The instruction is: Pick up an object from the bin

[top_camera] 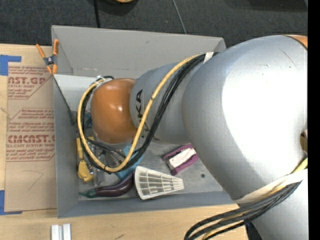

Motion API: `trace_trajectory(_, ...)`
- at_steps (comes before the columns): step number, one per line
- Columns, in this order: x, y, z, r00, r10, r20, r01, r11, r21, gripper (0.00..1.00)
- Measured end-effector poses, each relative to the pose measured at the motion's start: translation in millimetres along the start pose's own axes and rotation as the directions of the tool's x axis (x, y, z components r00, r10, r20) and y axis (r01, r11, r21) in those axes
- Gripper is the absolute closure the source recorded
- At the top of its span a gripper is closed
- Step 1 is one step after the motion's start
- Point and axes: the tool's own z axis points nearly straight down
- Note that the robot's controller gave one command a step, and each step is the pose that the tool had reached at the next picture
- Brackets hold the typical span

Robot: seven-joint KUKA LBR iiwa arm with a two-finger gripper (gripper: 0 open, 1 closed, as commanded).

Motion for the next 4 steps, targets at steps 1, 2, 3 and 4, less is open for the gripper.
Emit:
trace_trajectory(1, 0.0, 0.0, 0.0, 1.000, 0.000, 0.000, 0.000, 1.000, 0.000, 1.00)
trace_trajectory(2, 0.0, 0.0, 0.0, 1.000, 0.000, 0.000, 0.000, 1.000, 0.000, 1.00)
trace_trajectory(3, -0.1, 0.0, 0.0, 1.000, 0.000, 0.000, 0.000, 1.000, 0.000, 1.00)
trace_trajectory(4, -0.1, 0.0, 0.0, 1.000, 0.000, 0.000, 0.000, 1.000, 0.000, 1.00)
